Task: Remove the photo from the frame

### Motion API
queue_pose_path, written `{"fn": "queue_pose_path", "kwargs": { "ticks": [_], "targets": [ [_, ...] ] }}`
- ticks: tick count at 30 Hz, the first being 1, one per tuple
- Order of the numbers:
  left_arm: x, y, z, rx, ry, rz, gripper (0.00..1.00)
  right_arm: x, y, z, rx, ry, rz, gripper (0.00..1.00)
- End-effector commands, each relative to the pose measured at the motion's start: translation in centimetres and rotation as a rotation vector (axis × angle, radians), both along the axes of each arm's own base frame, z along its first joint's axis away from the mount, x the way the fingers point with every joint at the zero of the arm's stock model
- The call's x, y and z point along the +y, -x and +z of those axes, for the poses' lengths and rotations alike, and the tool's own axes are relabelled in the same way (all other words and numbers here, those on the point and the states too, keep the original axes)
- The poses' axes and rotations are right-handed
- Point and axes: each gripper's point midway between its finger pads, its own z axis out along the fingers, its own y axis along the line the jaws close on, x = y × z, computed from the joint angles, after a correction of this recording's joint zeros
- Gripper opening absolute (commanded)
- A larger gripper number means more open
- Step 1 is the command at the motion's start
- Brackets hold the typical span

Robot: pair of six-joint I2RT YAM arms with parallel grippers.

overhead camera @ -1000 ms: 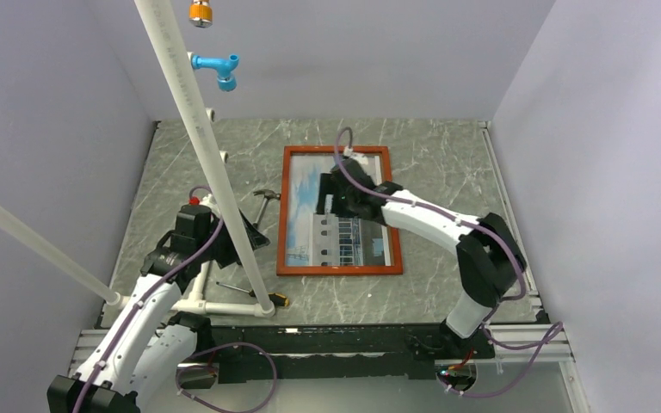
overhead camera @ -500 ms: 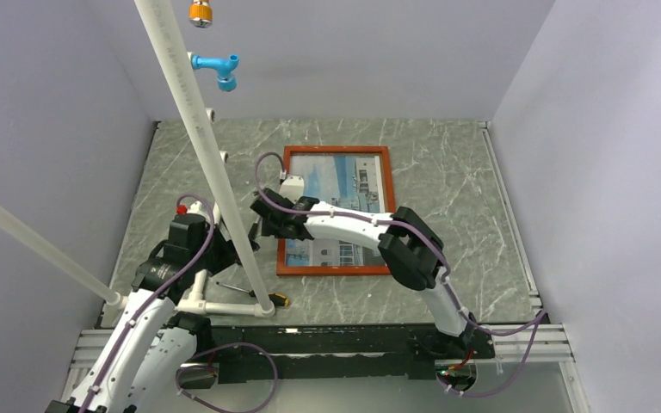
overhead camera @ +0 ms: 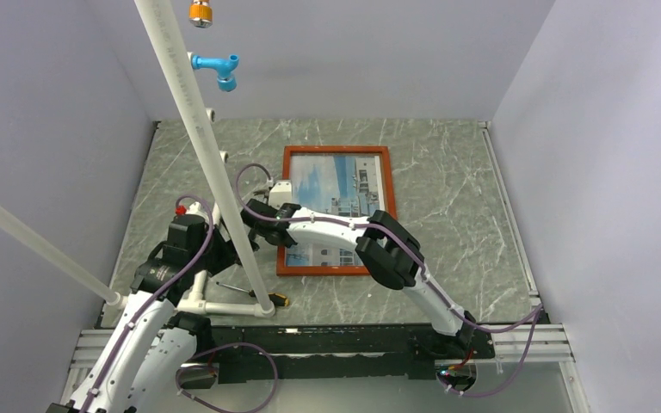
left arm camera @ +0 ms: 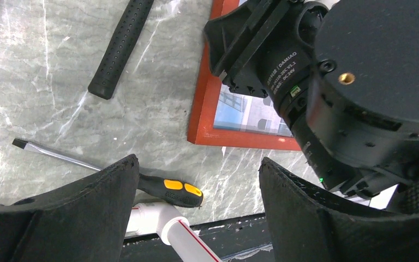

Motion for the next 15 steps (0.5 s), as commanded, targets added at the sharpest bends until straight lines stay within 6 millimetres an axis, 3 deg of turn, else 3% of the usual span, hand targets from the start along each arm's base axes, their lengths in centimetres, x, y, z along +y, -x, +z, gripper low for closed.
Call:
{"fn": "queue_pose_path", "kwargs": {
  "ticks": [1, 4, 8, 15],
  "targets": [
    [0.3, -0.3, 0.7, -0.03, -0.003, 0.016, 0.84, 0.4, -0.1, 0.4, -0.036, 0.042, 0.005, 0.29],
    [0.3, -0.2, 0.7, -0.029, -0.001, 0.015, 0.84, 0.8, -0.1, 1.2, -0.038, 0.024, 0.016, 0.19],
    [0.3, -0.2, 0.7, -0.027, -0.002, 0.014, 0.84, 1.5, -0.4, 3.9, -0.057, -0.026, 0.033, 0.12],
    [0.2, -0.2, 0.6, -0.029, 0.003, 0.01, 0.83, 0.5, -0.8, 8.3, -0.037, -0.081, 0.005, 0.0]
  ]
}}
